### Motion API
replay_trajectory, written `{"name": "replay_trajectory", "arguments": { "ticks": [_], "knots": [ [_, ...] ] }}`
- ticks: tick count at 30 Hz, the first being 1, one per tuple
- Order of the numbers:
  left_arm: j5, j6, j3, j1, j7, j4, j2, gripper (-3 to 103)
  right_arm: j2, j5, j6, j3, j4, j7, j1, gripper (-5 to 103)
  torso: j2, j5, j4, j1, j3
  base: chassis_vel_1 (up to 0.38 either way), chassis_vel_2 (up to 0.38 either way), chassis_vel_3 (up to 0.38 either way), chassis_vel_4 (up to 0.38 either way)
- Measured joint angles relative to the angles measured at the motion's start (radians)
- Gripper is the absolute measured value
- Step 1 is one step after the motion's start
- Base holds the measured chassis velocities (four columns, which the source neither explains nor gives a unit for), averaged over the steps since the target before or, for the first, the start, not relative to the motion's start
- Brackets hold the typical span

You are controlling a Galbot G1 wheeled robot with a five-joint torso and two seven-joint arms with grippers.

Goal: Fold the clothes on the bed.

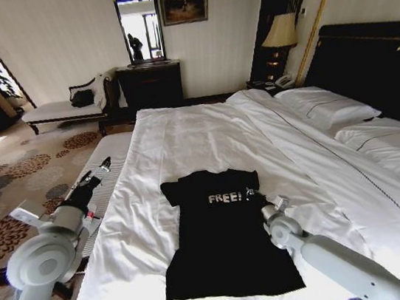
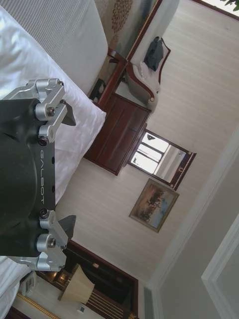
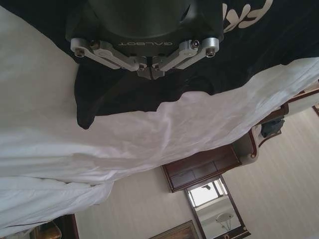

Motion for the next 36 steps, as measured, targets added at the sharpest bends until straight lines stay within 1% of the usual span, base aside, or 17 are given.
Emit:
{"name": "replay_trajectory", "arguments": {
  "ticks": [1, 4, 9, 11, 13, 14, 15, 18, 19, 22, 23, 26, 28, 31, 33, 34, 36],
  "knots": [
    [0.0, 0.0, 0.0, 0.0, 0.0, 0.0, 0.0, 100, 0.0, 0.0, 0.0, 0.0, 0.0, 0.0, 0.0, -1, 0.0, 0.0, 0.0, 0.0, 0.0, 0.0, 0.0, 0.0, 0.0],
    [0.0, 0.0, -0.002, 0.0, 0.0, 0.001, 0.003, 100, -0.012, -0.038, 0.014, -0.004, 0.006, -0.023, -0.025, 15, 0.0, -0.0001, -0.0001, 0.0, 0.0, 0.0, 0.0, 0.0, 0.0],
    [0.0, 0.0, -0.001, 0.002, 0.0, 0.001, 0.004, 100, -0.019, -0.066, 0.044, 0.001, 0.019, -0.064, -0.046, 20, 0.0, 0.0, 0.0001, 0.0, 0.0, 0.0, 0.0, 0.0, 0.0],
    [0.001, 0.001, 0.008, 0.006, 0.0, 0.004, 0.004, 100, -0.028, -0.077, 0.104, 0.019, 0.038, -0.149, -0.072, 37, 0.0, -0.0001, 0.0001, 0.0, 0.0, 0.0, 0.0, 0.0, 0.0],
    [0.006, 0.002, 0.026, 0.007, 0.001, 0.012, 0.007, 100, -0.03, -0.046, 0.163, 0.054, 0.056, -0.245, -0.086, 41, 0.0, 0.0001, -0.0002, 0.0, 0.0, 0.0, 0.0, 0.0, 0.0],
    [0.006, 0.002, 0.026, 0.007, 0.001, 0.012, 0.007, 100, -0.03, -0.046, 0.163, 0.054, 0.056, -0.245, -0.086, 41, 0.0, 0.0001, -0.0002, 0.0, 0.0, 0.0, 0.0, 0.0, 0.0],
    [0.01, 0.002, 0.052, 0.004, 0.001, 0.023, 0.013, 100, -0.026, -0.004, 0.197, 0.101, 0.076, -0.301, -0.089, 52, 0.0, 0.0, 0.0, 0.0, 0.0, 0.0, 0.0, 0.0, 0.0],
    [0.018, 0.002, 0.093, -0.016, 0.002, 0.043, 0.024, 100, -0.019, 0.033, 0.204, 0.156, 0.095, -0.305, -0.073, 58, 0.0, 0.0, 0.0003, 0.0, 0.0, 0.0, 0.0, 0.0, 0.0],
    [0.026, 0.002, 0.124, -0.036, 0.005, 0.061, 0.031, 100, -0.015, 0.032, 0.196, 0.182, 0.096, -0.269, -0.055, 63, 0.0, -0.0002, 0.0003, 0.0, 0.0, 0.0, 0.0, 0.0, 0.0],
    [0.053, 0.0, 0.256, -0.116, 0.01, 0.145, 0.043, 100, -0.008, -0.097, 0.069, 0.241, 0.043, 0.018, 0.015, 74, 0.0, -0.0001, 0.0006, 0.0, 0.0, 0.0, 0.0, 0.0, 0.0],
    [0.053, 0.0, 0.256, -0.116, 0.01, 0.145, 0.043, 100, -0.008, -0.097, 0.069, 0.241, 0.043, 0.018, 0.015, 74, 0.0, -0.0001, 0.0006, 0.0, 0.0, 0.0, 0.0, 0.0, 0.0],
    [0.068, -0.001, 0.429, -0.215, 0.004, 0.273, 0.04, 100, 0.011, -0.156, -0.059, 0.322, 0.006, 0.225, 0.037, 90, 0.0, 0.0003, -0.0004, 0.0, 0.0, 0.0, 0.0, 0.0, 0.0],
    [0.076, 0.0, 0.462, -0.237, 0.003, 0.3, 0.04, 100, 0.017, -0.15, -0.072, 0.337, 0.008, 0.245, 0.036, 95, 0.0, 0.0004, -0.0005, 0.0, 0.0, 0.0, 0.0, 0.0, 0.0],
    [0.136, -0.003, 0.673, -0.392, 0.0, 0.466, 0.023, 100, 0.078, -0.117, -0.124, 0.47, 0.042, 0.314, -0.001, 100, 0.0, 0.0, 0.0002, 0.0, 0.0, 0.0, 0.0, 0.0, 0.0],
    [0.137, -0.004, 0.707, -0.418, -0.001, 0.494, 0.017, 100, 0.091, -0.117, -0.128, 0.497, 0.048, 0.318, -0.011, 100, 0.0, -0.0001, 0.0, 0.0, 0.0, 0.0, 0.0, 0.0, 0.0],
    [0.108, -0.004, 0.779, -0.476, -0.007, 0.558, -0.005, 100, 0.116, -0.114, -0.134, 0.55, 0.06, 0.323, -0.034, 100, 0.0, -0.0003, -0.0002, 0.0, 0.0, 0.0, 0.0, 0.0, 0.0],
    [0.04, -0.004, 0.82, -0.513, -0.005, 0.623, -0.031, 100, 0.14, -0.11, -0.138, 0.598, 0.069, 0.326, -0.057, 100, 0.0, 0.0003, -0.0008, 0.0, 0.0, 0.0, 0.0, 0.0, 0.0]
  ]
}}
